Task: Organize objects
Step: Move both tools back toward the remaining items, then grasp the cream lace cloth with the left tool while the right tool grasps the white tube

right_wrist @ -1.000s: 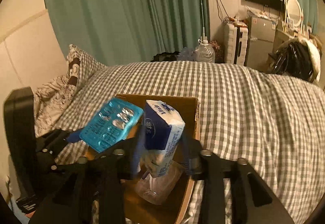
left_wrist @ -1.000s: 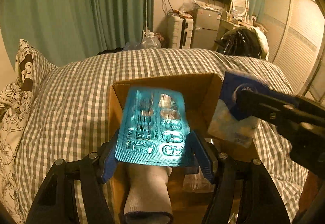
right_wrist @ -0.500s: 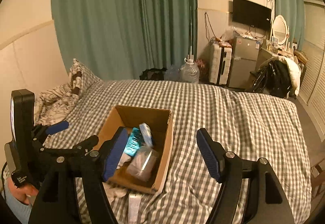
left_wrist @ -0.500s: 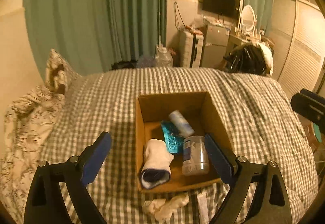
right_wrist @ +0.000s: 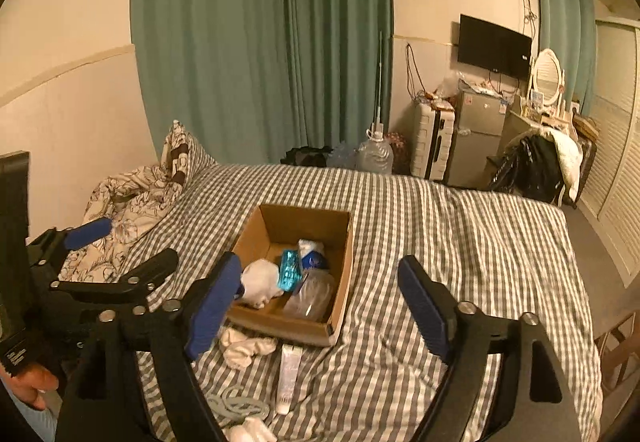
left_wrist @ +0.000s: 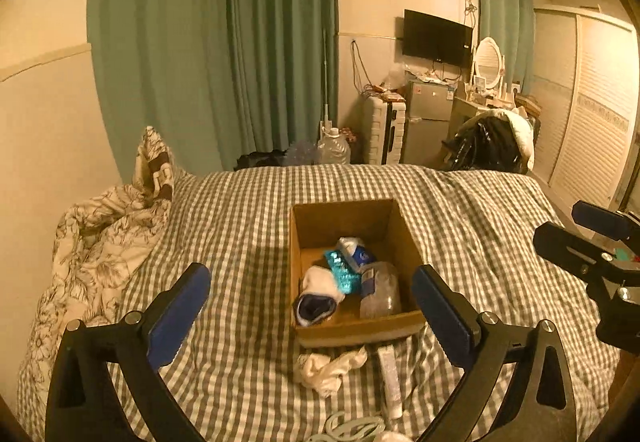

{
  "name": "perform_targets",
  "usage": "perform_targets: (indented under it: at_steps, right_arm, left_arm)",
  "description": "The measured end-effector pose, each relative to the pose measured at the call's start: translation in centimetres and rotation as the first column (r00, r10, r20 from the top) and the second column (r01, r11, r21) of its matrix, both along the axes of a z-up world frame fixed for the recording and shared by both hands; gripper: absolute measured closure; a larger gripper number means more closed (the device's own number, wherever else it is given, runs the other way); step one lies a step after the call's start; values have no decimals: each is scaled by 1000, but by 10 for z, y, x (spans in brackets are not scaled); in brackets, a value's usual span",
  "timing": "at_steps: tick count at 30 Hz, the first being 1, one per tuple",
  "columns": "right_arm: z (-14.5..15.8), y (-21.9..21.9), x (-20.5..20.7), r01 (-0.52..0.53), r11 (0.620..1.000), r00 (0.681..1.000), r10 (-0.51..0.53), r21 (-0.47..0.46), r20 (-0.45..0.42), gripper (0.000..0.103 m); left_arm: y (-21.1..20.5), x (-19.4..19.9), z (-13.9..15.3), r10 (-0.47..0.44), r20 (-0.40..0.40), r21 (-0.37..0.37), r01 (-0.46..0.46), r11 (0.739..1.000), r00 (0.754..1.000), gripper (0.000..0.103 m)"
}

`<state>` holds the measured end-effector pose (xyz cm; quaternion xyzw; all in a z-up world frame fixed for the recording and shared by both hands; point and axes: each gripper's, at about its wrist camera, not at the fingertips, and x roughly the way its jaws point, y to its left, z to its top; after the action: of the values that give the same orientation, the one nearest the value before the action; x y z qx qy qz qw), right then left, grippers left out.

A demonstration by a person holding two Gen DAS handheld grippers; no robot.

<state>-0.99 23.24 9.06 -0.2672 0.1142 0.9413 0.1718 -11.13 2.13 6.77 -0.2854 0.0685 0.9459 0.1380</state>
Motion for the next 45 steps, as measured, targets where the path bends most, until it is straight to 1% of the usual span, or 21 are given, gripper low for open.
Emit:
perform_targets:
  at_steps: [1,6,13,18,21,23,27,29,30,31,32,33,34,35,37,41,43,44,45]
  right_arm:
    - [-5,-2,1,0,1000,1000,0,-1,7,13]
    - [-34,-8,-5,8,1000,998,-8,-4,58,9]
    - [-91,-10,-26,14,999,989,-8,-41,149,9]
    - [-135,-10,-42,14,997,974,2,-69,226,9]
    - [-160,-12,-51,10,997,963,13,-83,268,9]
    - [-175,-13,-56,6,996,955,22,-94,295,9]
    - [-207,-15,-66,-5,992,934,50,-129,354,9]
    - [-221,-14,-71,-5,989,923,61,-145,379,9]
    - [-227,-14,-72,-4,988,919,65,-157,388,11]
    - [-232,-13,-74,-2,985,915,71,-171,396,17]
    - [-237,-12,-76,-3,982,911,79,-187,404,20]
    - [-241,-11,-77,-3,980,909,85,-198,408,27]
    - [-244,-11,-79,-3,979,906,90,-205,413,31]
    - [-247,-12,-81,-7,977,903,97,-211,418,33]
    - [-252,-13,-85,-15,975,896,111,-222,429,44]
    - [-261,-15,-92,-26,972,884,131,-234,448,52]
    - [-265,-16,-96,-33,971,876,141,-235,461,60]
    - [-267,-16,-98,-36,971,873,146,-237,465,62]
    - [-269,-17,-100,-40,971,869,151,-238,471,66]
  left_arm:
    - [-2,3,-5,-3,6,4,3,1000,1000,0]
    - [-12,3,-29,21,32,-17,-20,1000,999,0]
    - [-15,-11,-83,41,100,-66,-34,997,994,0]
    - [-15,-23,-122,53,153,-104,-37,994,987,0]
    - [-16,-29,-142,56,183,-111,-36,993,982,0]
    - [-17,-32,-161,57,217,-111,-33,993,974,0]
    - [-14,-36,-191,47,262,-132,-12,991,964,0]
    - [-11,-38,-201,37,280,-142,3,990,959,0]
    - [-9,-40,-208,32,293,-145,12,989,956,0]
    - [-8,-41,-212,27,302,-145,17,989,953,0]
    - [-7,-43,-215,24,310,-143,22,990,950,0]
    - [-6,-46,-219,19,319,-139,27,990,947,0]
    - [-5,-48,-221,15,323,-137,31,990,946,0]
    - [-5,-51,-224,11,327,-134,34,990,945,0]
    - [0,-55,-230,3,333,-133,44,990,943,0]
    - [7,-64,-245,-16,348,-131,66,989,937,0]
    - [9,-66,-249,-27,350,-130,77,989,936,4]
    - [10,-66,-251,-33,351,-126,83,989,936,12]
    - [11,-67,-253,-49,359,-117,97,988,932,25]
